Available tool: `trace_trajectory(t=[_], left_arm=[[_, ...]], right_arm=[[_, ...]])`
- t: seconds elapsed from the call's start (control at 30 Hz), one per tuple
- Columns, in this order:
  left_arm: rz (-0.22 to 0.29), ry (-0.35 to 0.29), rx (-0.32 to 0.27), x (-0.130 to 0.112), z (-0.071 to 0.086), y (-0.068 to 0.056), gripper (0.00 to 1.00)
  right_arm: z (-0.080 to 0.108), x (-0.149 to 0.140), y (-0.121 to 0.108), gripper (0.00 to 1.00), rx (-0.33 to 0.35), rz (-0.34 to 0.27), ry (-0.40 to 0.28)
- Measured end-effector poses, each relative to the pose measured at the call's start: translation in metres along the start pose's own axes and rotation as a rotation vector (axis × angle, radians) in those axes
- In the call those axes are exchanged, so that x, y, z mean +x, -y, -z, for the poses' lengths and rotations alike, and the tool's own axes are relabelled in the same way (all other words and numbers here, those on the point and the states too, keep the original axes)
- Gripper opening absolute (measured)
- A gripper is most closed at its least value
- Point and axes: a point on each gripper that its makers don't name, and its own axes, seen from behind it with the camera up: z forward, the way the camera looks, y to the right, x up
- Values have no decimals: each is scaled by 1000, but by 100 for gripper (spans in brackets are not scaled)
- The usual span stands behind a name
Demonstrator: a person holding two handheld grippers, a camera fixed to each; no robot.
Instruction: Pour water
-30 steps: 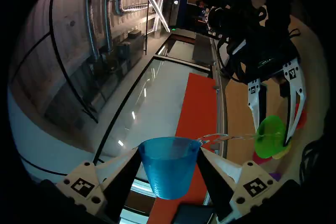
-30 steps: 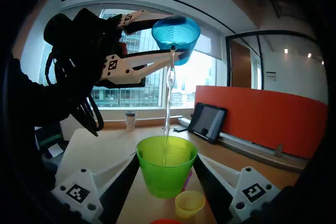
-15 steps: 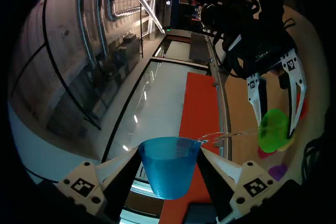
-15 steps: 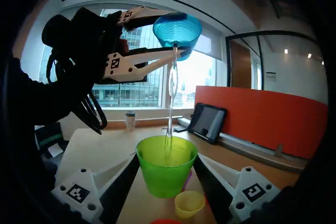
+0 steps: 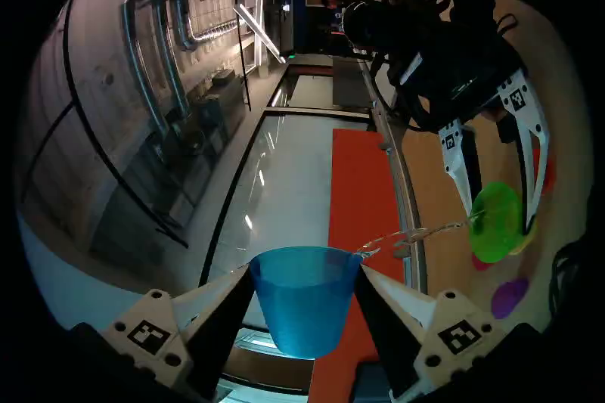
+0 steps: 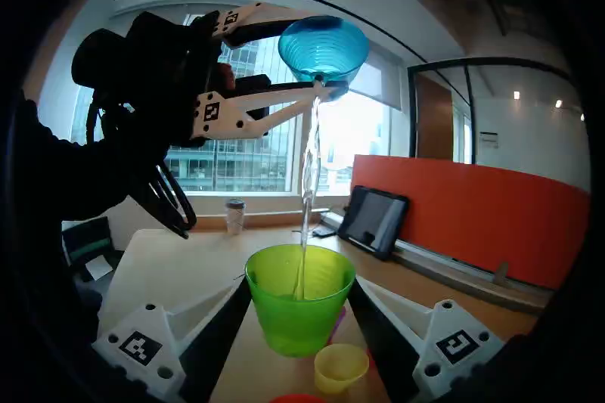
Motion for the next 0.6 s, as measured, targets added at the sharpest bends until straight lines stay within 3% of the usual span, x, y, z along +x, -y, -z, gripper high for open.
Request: trace_trajectory(t=[0.6], left_arm=[[-133, -12, 15, 8, -3, 10, 87]], right_arm=[[1, 3, -5, 90, -13, -6, -12]])
